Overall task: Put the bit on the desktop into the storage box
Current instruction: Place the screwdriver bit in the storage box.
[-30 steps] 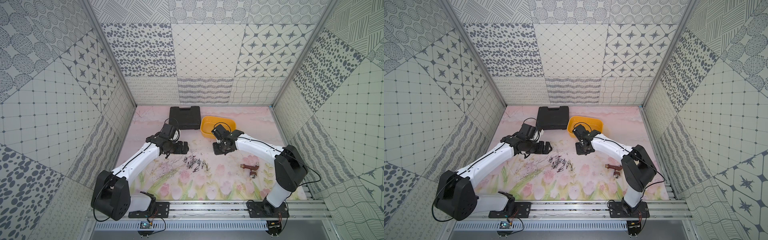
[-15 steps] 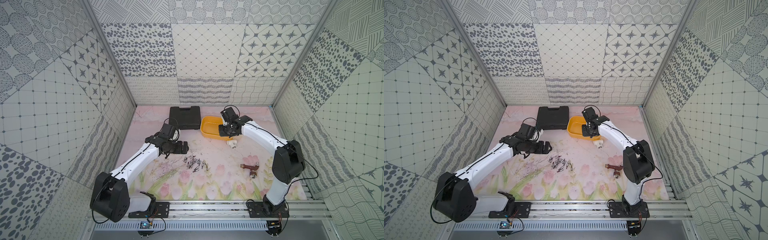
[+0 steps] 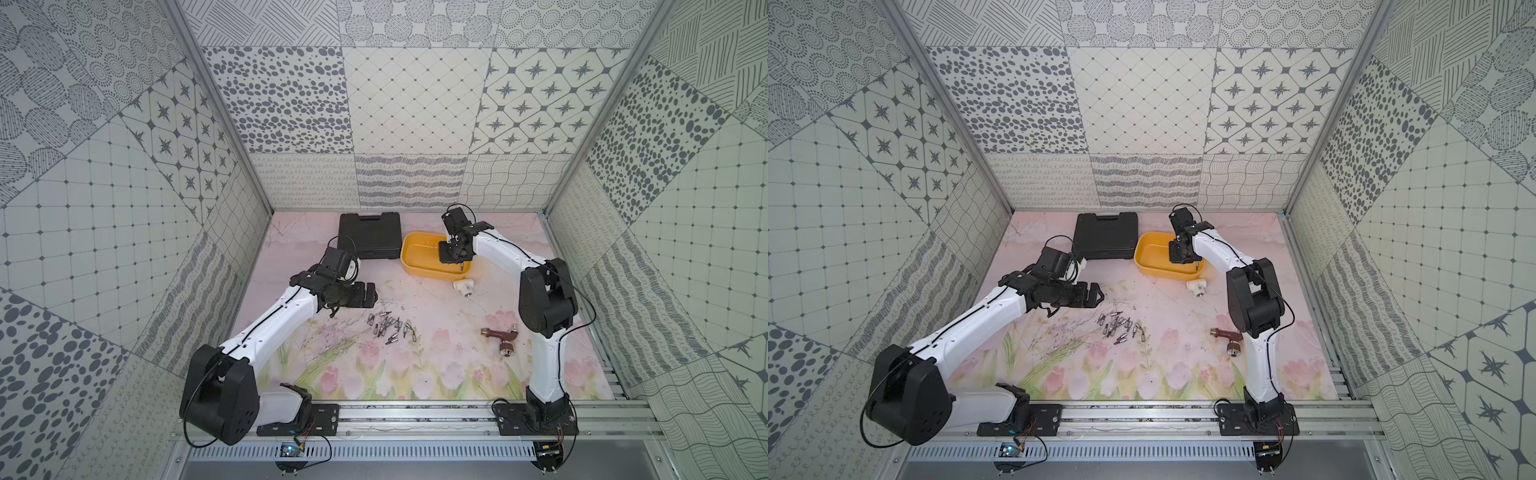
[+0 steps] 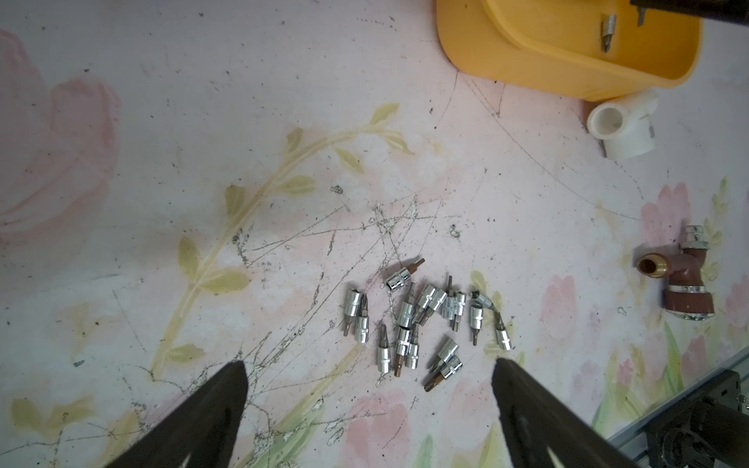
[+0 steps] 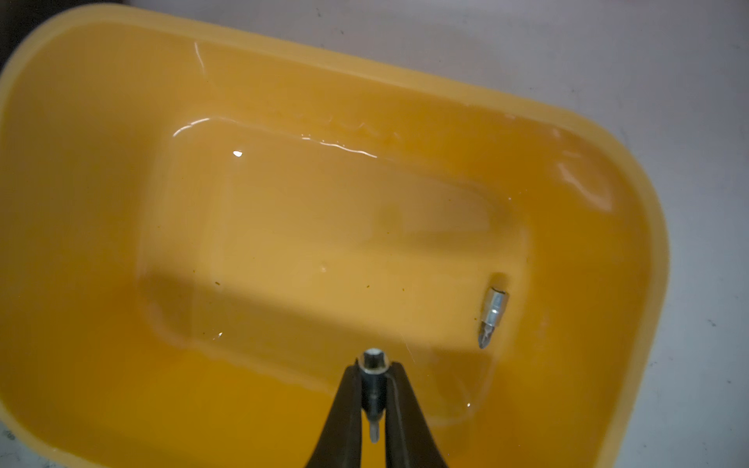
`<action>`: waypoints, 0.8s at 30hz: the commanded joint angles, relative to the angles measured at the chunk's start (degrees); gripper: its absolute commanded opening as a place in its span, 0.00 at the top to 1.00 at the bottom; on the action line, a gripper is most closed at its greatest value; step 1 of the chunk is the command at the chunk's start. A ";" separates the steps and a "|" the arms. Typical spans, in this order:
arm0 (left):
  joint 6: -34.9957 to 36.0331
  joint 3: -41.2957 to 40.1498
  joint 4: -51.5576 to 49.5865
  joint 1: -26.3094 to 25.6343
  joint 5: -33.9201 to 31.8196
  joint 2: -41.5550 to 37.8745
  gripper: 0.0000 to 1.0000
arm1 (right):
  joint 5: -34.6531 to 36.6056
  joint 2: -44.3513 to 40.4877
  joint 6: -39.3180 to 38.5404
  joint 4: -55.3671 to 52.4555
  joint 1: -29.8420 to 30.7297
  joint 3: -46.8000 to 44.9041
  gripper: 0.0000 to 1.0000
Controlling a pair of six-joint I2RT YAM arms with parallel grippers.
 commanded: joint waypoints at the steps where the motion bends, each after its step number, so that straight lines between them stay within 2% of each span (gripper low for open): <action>1: -0.16 -0.04 -1.18 -0.17 0.90 -0.43 0.01 | 1.35 1.33 0.06 0.66 -0.46 1.04 0.90; 24: -0.34 -0.05 -1.13 -0.17 0.80 -0.18 0.01 | 2.61 4.45 0.00 0.65 -0.81 -1.21 0.87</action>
